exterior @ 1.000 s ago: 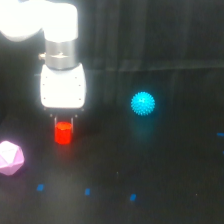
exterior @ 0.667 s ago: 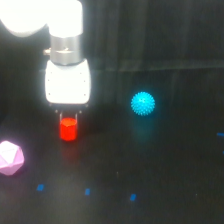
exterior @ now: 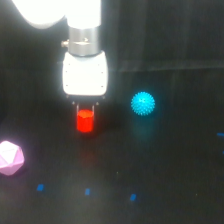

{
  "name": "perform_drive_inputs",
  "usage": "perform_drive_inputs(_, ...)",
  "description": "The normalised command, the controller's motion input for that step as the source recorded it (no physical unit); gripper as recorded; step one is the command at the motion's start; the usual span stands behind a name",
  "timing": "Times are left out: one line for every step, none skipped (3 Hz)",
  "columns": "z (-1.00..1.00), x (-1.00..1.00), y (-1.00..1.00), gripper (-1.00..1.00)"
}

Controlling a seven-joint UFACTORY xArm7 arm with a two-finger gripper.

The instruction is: Pick up the red object from the table

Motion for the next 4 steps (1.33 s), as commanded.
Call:
perform_drive_inputs(0.5,0.24,0.0,-0.5)
perform_drive_inputs(1.0,0.47,0.6,-1.0)
perform_drive_inputs(0.65,0.4,1.0,-1.0)
perform_drive_inputs(1.0,0.6,0.74,-1.0)
